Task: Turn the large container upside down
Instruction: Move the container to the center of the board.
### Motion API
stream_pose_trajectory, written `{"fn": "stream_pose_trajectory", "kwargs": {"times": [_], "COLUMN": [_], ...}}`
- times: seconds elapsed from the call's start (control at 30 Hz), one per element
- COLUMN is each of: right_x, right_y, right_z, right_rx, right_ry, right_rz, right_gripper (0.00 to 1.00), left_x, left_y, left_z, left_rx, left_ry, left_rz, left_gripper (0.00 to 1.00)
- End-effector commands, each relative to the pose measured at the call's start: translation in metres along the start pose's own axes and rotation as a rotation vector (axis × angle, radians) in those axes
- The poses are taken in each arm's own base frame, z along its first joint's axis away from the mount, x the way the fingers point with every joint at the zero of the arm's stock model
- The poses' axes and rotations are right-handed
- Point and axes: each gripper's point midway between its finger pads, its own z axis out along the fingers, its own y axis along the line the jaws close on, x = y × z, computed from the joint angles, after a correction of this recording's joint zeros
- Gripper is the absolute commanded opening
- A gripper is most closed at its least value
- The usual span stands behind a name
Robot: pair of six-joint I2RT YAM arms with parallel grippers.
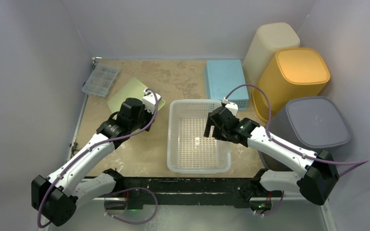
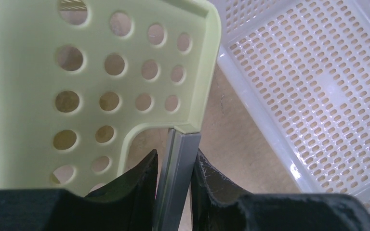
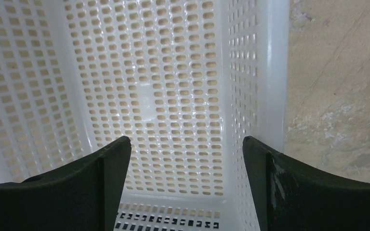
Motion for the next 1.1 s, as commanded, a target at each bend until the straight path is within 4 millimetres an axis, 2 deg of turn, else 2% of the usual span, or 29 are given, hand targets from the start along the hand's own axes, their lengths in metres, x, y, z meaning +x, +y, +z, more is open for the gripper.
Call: {"fn": "stream_pose_trajectory", "kwargs": {"times": [0.0, 0.17, 0.37, 0.47, 0.53, 0.57, 0.63, 0.9, 1.07], "right_x": [0.023, 0.028, 0.018, 0.014, 0.012, 0.012, 0.012, 0.012, 0.011], "right_y": [-0.011, -0.020, -0.025, -0.022, -0.018, -0.016, -0.012, -0.007, -0.006], "right_z": [-0.006, -0.016, -0.026, -0.027, -0.027, -0.027, -0.026, -0.022, -0.022], "right_rx": [-0.009, -0.004, 0.011, 0.003, -0.010, -0.020, -0.036, -0.054, -0.053], "right_ry": [0.066, 0.070, 0.024, 0.010, 0.006, 0.004, 0.006, 0.005, 0.001], "right_rz": [-0.075, -0.065, -0.044, -0.034, -0.030, -0.027, -0.023, -0.011, -0.006], "right_gripper": [0.87, 0.87, 0.88, 0.88, 0.89, 0.89, 0.89, 0.90, 0.91], "left_x": [0.000, 0.020, 0.049, 0.055, 0.056, 0.055, 0.052, 0.037, 0.033], "left_y": [-0.026, -0.035, -0.036, -0.037, -0.037, -0.037, -0.036, -0.036, -0.033], "left_z": [0.008, 0.019, 0.028, 0.030, 0.031, 0.031, 0.030, 0.023, 0.018], "left_rx": [0.103, 0.117, 0.087, 0.082, 0.080, 0.081, 0.081, 0.065, -0.016], "left_ry": [-0.032, 0.003, 0.076, 0.092, 0.102, 0.109, 0.110, 0.079, 0.078], "left_rz": [-0.190, -0.296, -0.362, -0.375, -0.376, -0.371, -0.357, -0.322, -0.292], "left_gripper": [0.28, 0.29, 0.29, 0.31, 0.32, 0.39, 0.43, 0.45, 0.46]}}
